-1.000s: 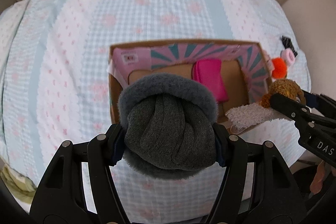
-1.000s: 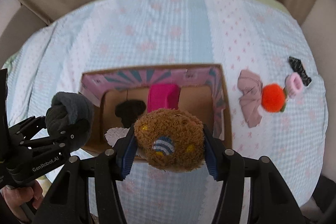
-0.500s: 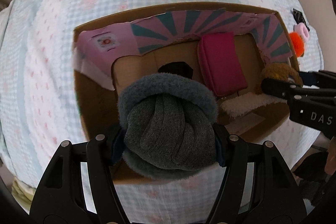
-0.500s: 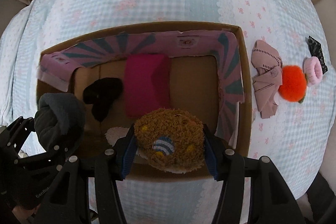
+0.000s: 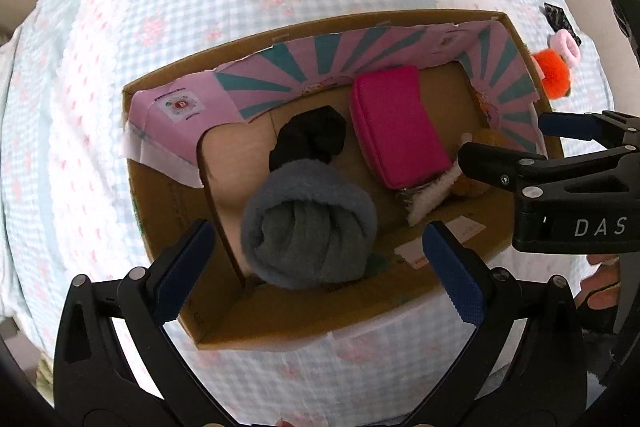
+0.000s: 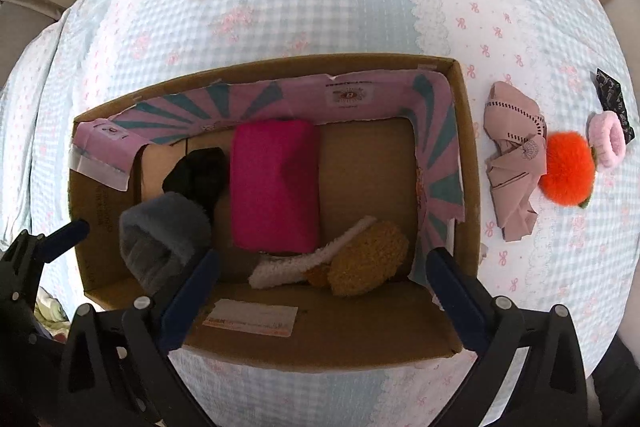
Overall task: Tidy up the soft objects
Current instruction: 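Carry the grey beanie and brown ball into the box and open both tools, then move both tools from the box toward the orange pompom and pink scrunchie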
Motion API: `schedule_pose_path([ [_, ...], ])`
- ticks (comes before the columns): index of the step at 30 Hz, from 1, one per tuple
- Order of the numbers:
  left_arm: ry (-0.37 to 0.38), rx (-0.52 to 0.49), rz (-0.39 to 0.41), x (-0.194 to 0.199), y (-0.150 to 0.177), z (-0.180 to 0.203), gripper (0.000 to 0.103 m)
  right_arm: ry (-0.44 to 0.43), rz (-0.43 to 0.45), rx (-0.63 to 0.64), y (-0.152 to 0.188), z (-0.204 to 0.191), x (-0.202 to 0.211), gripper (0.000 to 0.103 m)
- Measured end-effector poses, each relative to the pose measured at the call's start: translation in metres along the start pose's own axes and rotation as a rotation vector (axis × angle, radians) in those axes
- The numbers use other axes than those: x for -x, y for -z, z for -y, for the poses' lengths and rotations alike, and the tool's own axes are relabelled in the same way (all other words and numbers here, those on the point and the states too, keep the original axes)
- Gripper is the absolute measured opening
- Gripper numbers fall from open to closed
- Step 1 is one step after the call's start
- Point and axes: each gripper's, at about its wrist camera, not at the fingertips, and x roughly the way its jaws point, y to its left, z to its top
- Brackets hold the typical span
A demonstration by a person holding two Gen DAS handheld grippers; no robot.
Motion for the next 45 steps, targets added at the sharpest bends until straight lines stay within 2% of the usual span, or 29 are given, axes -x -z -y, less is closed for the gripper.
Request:
schedule_pose_path([
  [14, -0.015, 0.028, 0.085, 0.057, 0.029, -0.001, 0.103, 0.001, 0.096, 0.036, 0.027, -0.01, 0.061, 0.103],
  [24, -0.022, 0.077, 0.186, 0.115, 0.052, -0.001, 0.103, 0.031, 0.229, 0.05, 0.057, -0.018, 0.129, 0.103],
  [28, -0.05, 0.098, 0.234, 0.142, 0.061, 0.003, 0.103, 0.048, 0.285, 0.07, 0.072, -0.016, 0.161, 0.103],
  [33, -0.08, 0.118, 0.314, 0.179, 0.071, 0.021, 0.103, 0.037, 0.378, 0.05, 0.091, 0.006, 0.203, 0.103],
  [38, -0.104, 0.17, 0.398, 0.21, 0.074, 0.05, 0.103, 0.09, 0.467, 0.05, 0.108, 0.041, 0.238, 0.103],
  [42, -0.116, 0.204, 0.456, 0.23, 0.071, 0.09, 0.103, 0.093, 0.513, 0.066, 0.117, 0.082, 0.258, 0.103],
  [45, -0.093, 0.211, 0.485, 0.237, 0.067, 0.125, 0.103, 0.09, 0.542, 0.051, 0.122, 0.118, 0.269, 0.103],
])
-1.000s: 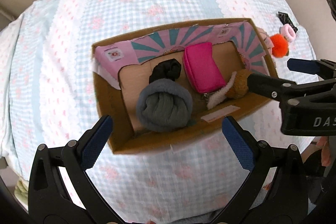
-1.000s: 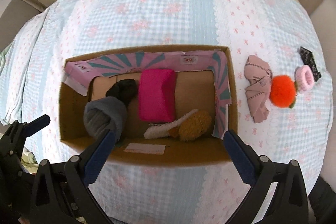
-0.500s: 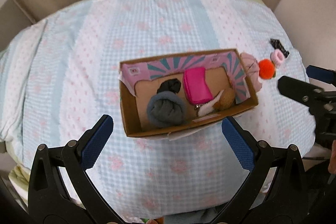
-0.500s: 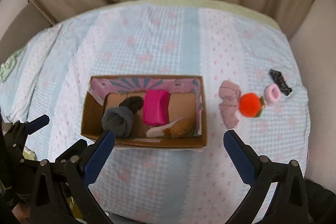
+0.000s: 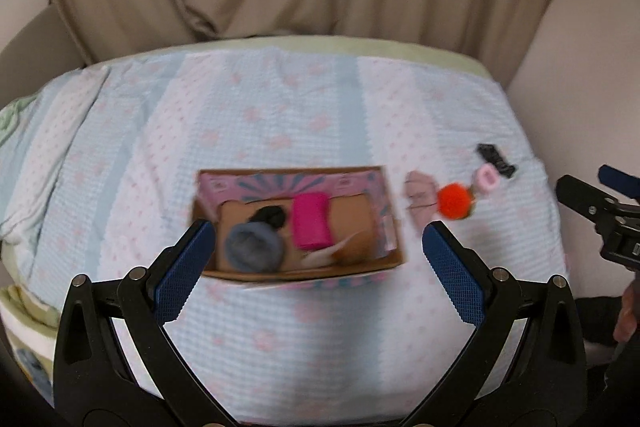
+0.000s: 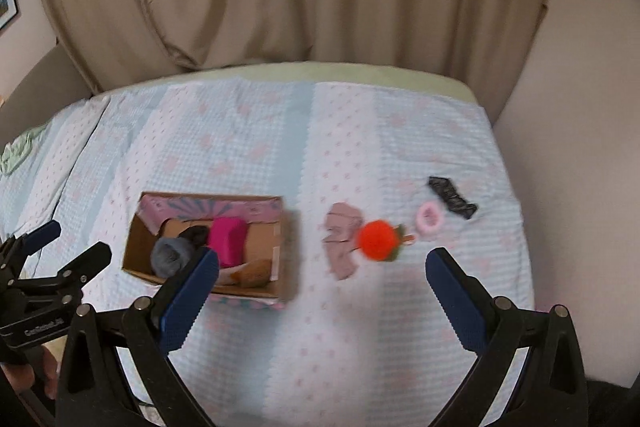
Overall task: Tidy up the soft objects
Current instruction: 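Move both tools from the box toward the orange pompom and pink scrunchie, then grasp the orange pompom with the left tool while the right tool grasps the pink scrunchie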
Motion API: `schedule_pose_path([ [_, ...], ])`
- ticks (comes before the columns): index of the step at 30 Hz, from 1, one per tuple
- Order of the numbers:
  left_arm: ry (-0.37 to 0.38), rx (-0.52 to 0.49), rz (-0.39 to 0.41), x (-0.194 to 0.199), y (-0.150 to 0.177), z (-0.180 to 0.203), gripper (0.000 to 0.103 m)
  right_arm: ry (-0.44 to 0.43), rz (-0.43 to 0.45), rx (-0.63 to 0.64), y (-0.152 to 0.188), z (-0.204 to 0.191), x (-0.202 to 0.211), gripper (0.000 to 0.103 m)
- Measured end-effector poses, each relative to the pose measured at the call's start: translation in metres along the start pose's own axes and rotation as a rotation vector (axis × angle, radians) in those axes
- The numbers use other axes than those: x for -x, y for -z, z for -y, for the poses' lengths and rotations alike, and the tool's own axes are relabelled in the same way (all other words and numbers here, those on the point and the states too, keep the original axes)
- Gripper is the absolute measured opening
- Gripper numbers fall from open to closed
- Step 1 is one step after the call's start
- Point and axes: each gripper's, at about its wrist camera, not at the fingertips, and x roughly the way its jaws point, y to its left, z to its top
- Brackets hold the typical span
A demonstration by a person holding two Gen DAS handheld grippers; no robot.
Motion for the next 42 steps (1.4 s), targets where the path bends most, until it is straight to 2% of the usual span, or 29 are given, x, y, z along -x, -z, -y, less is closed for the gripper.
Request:
schedule_pose_path([
  [6, 0.037, -0.021, 0.015, -0.007, -0.003, 0.079, 0.103, 0.007, 0.021, -0.011, -0.001, 0.069, -0.001, 0.103],
  [10, 0.063, -0.008, 0.006, -0.024, 0.0, 0.117, 0.103, 0.01, 0.013, 0.004, -0.002, 0.107, -0.016, 0.103],
  [17, 0.084, -0.013, -0.022, -0.092, 0.019, 0.186, 0.103, -0.013, 0.002, 0.053, -0.002, 0.165, -0.072, 0.103],
  [21, 0.07, -0.088, -0.009, -0.15, 0.038, 0.23, 0.102, -0.041, 0.011, 0.081, 0.007, 0.188, -0.124, 0.103],
  [26, 0.076, -0.139, -0.003, -0.208, 0.054, 0.255, 0.1, -0.073, 0.008, 0.104, 0.024, 0.207, -0.188, 0.103],
  [33, 0.044, -0.227, 0.004, -0.288, 0.069, 0.28, 0.091, -0.099, -0.008, 0.097, 0.04, 0.219, -0.255, 0.098],
  [36, 0.029, -0.269, 0.009, -0.311, 0.071, 0.288, 0.083, -0.115, -0.008, 0.092, 0.042, 0.221, -0.279, 0.094],
  [37, 0.025, -0.281, 0.011, -0.316, 0.071, 0.29, 0.083, -0.121, -0.011, 0.094, 0.042, 0.22, -0.286, 0.09],
  [40, 0.017, -0.317, 0.02, -0.329, 0.072, 0.295, 0.081, -0.13, -0.02, 0.107, 0.04, 0.217, -0.304, 0.086],
  [42, 0.021, -0.333, 0.018, -0.335, 0.072, 0.298, 0.073, -0.134, -0.022, 0.109, 0.039, 0.215, -0.315, 0.085],
])
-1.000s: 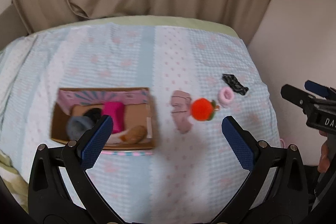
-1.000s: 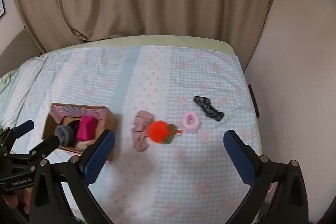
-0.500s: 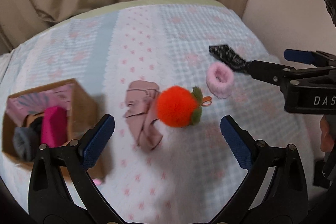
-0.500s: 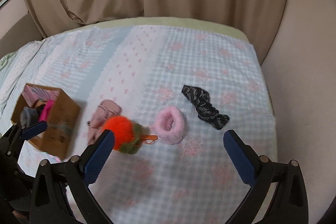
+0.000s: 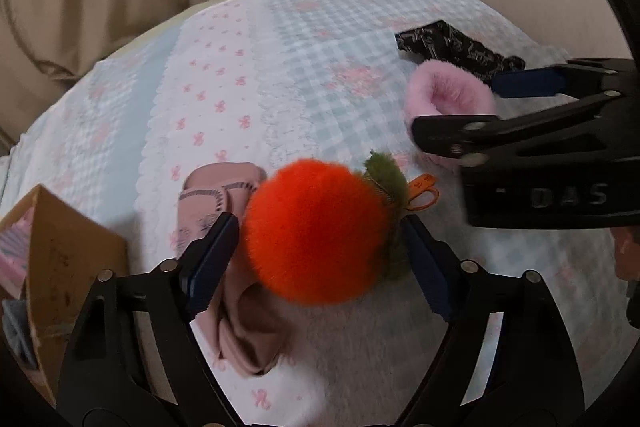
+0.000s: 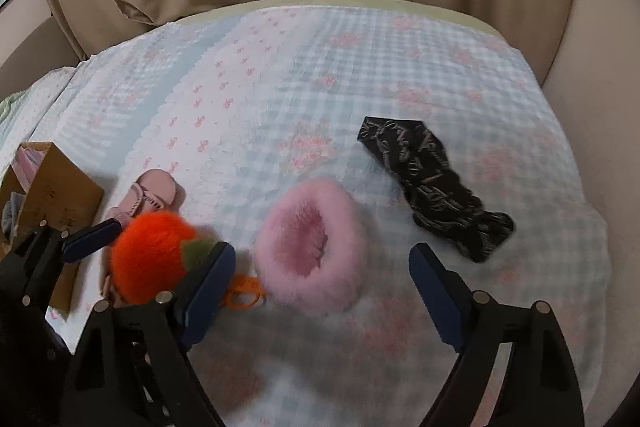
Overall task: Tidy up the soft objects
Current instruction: 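Grasp the orange pompom with the left tool while the right tool grasps the pink scrunchie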
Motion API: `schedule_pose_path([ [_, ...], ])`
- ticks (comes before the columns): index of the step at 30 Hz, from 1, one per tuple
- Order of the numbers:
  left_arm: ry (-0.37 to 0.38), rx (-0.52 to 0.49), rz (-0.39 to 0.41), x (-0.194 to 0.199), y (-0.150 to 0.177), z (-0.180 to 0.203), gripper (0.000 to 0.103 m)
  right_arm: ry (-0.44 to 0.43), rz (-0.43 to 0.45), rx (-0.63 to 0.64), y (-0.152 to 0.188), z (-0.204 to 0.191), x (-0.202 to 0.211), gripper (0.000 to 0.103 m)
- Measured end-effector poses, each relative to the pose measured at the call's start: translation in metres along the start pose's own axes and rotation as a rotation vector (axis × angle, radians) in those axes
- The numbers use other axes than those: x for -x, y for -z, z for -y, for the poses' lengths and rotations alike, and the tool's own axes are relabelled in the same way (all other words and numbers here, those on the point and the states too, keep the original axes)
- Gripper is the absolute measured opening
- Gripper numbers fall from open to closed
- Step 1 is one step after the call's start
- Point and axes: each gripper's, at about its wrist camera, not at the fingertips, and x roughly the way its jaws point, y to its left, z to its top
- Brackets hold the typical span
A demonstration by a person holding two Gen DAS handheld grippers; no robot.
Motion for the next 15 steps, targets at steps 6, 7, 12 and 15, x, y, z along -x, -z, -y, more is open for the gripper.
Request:
schedule_pose_path([
  [6, 0.027, -0.029, -0.037, -0.016, 0.001, 0.005, 0.06, -0.004, -0.033, -0.004, 0.0, 0.001, -0.025, 0.069],
  [7, 0.034, -0.028, -0.043, -0.018, 0.001, 0.005, 0.058, -0.006, -0.04, -0.006, 0.001, 0.001, -0.028, 0.064],
  [12, 0.063, 0.008, -0.06, -0.022, 0.0, -0.003, 0.043, -0.008, -0.04, 0.001, 0.003, -0.001, -0.029, 0.044],
  [15, 0.073, 0.026, -0.061, -0.019, -0.002, -0.008, 0.042, -0.007, -0.041, -0.006, 0.002, -0.002, -0.027, 0.036],
])
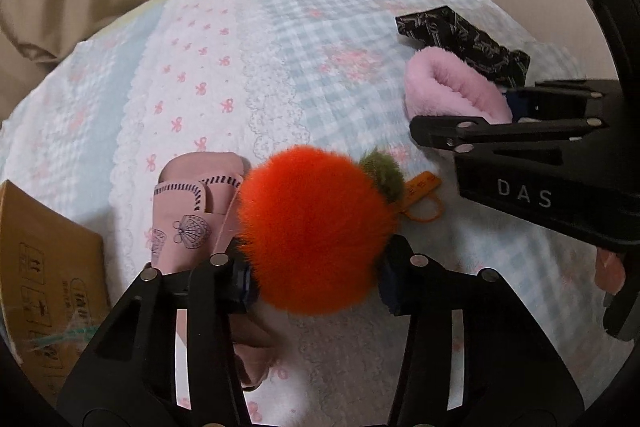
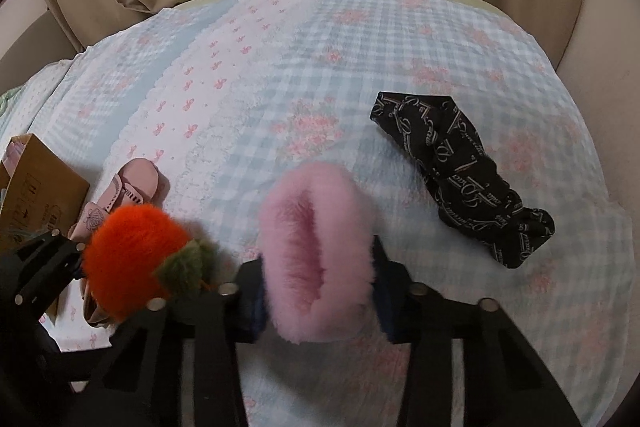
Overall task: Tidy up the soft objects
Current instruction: 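Grasp the orange pompom with the left tool while the right tool grasps the pink scrunchie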
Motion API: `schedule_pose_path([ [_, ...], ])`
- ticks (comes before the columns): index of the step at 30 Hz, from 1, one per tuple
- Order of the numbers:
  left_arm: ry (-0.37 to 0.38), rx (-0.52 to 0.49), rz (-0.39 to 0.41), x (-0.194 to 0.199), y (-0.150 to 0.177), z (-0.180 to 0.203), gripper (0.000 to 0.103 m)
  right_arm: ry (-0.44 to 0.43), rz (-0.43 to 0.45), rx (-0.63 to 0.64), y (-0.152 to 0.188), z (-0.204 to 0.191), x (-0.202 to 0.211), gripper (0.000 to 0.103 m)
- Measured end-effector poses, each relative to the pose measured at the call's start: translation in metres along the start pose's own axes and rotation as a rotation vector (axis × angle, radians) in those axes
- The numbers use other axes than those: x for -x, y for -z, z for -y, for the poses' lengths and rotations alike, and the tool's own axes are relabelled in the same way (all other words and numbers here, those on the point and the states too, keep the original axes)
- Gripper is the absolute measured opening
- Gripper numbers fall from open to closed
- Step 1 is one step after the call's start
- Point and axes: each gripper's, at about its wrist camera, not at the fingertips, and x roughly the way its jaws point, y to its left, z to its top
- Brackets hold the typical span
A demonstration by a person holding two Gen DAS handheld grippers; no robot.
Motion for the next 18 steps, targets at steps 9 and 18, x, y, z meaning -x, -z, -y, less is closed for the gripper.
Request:
schedule_pose_path([
  [9, 0.005, 0.023, 0.015, 0.024, -0.011, -0.005, 0.041, 0.01, 0.027, -0.032, -0.008, -0.001, 0.029, 0.034],
  [18, 0.019, 0.092, 0.063, 0.098, -0.038, -0.025, 0.041, 0.017, 0.093, -0.035, -0.028, -0.022, 0.106, 0.034],
])
